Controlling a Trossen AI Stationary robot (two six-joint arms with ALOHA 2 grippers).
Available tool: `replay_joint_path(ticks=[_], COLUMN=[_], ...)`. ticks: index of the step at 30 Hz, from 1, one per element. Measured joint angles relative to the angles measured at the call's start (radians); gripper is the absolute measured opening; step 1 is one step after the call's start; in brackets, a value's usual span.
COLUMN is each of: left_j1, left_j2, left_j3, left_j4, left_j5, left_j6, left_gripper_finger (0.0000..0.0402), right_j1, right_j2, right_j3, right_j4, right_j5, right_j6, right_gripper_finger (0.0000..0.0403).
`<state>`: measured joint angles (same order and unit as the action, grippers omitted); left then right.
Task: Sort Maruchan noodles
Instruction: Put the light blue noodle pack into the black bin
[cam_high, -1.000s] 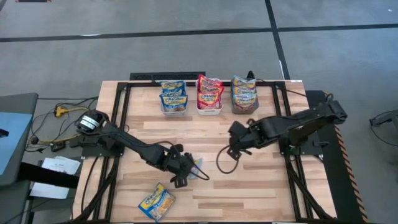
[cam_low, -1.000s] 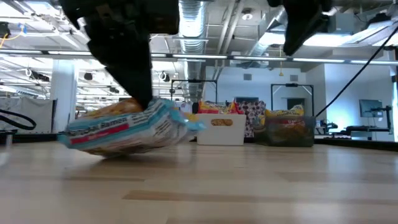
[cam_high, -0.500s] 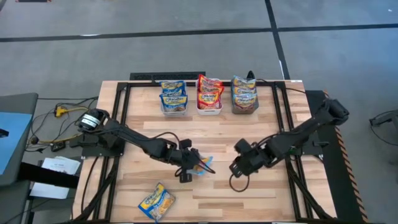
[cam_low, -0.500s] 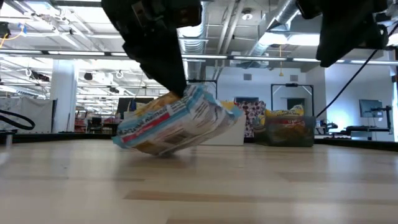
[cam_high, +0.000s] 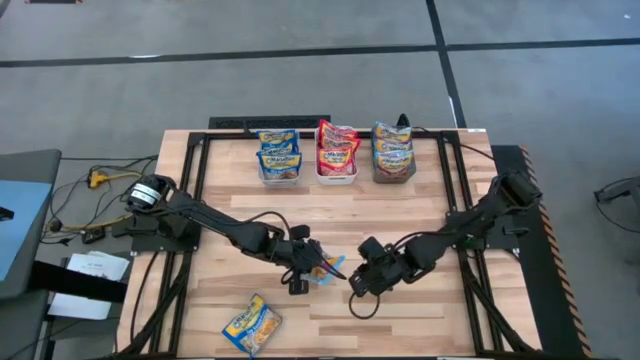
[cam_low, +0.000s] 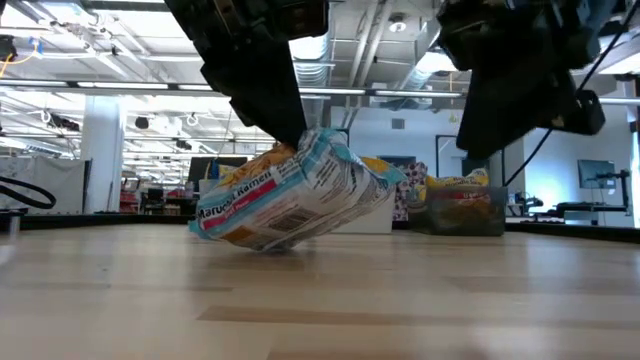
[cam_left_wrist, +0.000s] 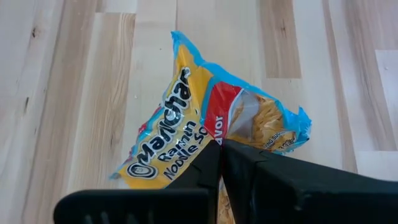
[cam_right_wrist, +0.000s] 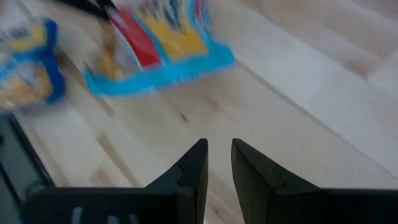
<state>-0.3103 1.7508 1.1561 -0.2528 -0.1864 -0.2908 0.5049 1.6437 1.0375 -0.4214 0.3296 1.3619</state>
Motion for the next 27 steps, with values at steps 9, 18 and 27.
replay_joint_path(ticks=[9,18,27], left_j1=[0.002,0.003,0.013], left_j2=[-0.001,-0.001,-0.001], left_j3=[0.0,0.0,0.0], left_j4=[0.003,0.0,0.002], left_j5=[-0.001,0.001,-0.002], left_j6=[0.009,-0.006,-0.008], left_gripper_finger=[0.0,0.0,0.0], right_j1=[-0.113,-0.232,-0.251], right_j2=[-0.041,-0.237,-0.351], right_j3=[-0.036,-0.281,-0.615], right_j4=[0.035,0.262,0.836], right_j5=[-0.01,-0.126,-0.184], right_j6=[-0.142,-0.234,-0.113], right_gripper_finger=[0.0098,0.0098,0.0098])
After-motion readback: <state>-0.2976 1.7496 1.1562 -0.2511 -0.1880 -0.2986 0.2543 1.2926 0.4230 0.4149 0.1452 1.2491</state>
